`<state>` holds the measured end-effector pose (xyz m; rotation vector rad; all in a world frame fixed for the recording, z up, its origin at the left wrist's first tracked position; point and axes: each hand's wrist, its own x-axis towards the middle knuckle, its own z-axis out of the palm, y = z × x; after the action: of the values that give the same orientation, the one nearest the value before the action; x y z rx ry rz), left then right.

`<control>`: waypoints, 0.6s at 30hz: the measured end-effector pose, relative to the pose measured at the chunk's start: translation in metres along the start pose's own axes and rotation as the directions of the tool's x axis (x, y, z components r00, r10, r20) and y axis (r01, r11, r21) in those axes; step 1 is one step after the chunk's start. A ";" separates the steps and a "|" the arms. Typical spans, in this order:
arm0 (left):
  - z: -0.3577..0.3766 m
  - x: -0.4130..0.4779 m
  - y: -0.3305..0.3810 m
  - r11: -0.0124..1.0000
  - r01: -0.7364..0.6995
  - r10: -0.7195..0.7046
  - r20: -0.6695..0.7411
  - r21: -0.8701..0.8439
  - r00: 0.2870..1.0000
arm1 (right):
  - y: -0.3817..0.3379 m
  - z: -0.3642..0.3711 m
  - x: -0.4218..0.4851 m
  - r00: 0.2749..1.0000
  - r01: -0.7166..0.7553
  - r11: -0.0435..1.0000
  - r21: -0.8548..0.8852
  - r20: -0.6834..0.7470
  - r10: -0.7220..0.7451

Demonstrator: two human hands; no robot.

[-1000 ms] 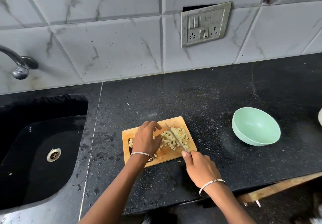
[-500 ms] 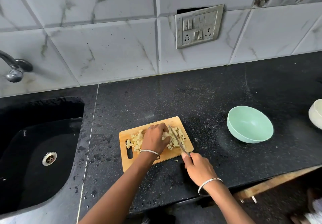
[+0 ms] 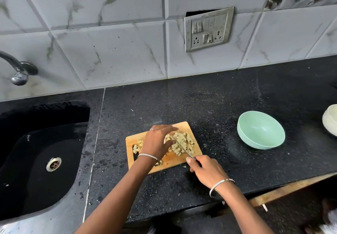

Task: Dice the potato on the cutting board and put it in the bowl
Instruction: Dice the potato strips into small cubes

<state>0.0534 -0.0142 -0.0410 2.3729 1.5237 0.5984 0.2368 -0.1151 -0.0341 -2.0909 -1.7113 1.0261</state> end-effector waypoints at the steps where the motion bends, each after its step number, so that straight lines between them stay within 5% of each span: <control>1: -0.001 0.002 0.001 0.999 -0.046 0.045 0.021 0.025 0.999 | -0.001 -0.003 -0.001 1.000 0.013 1.000 0.000 0.007 -0.013; 10: -0.001 0.010 -0.013 0.991 0.053 -0.065 0.093 0.123 0.994 | 0.030 -0.053 -0.015 0.995 -0.019 0.997 0.076 0.096 0.012; 12: 0.001 0.010 -0.014 0.995 0.075 -0.080 0.080 0.069 0.994 | 0.041 -0.061 -0.013 0.998 -0.059 0.994 0.096 0.011 0.058; 18: 0.008 -0.002 -0.002 0.999 0.008 -0.005 0.075 -0.047 0.997 | 0.053 -0.037 0.009 0.942 -0.195 0.947 -0.253 -0.319 0.109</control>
<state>0.0548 -0.0151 -0.0498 2.3268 1.4689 0.5322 0.3010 -0.1127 -0.0422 -2.4404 -1.6363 0.4801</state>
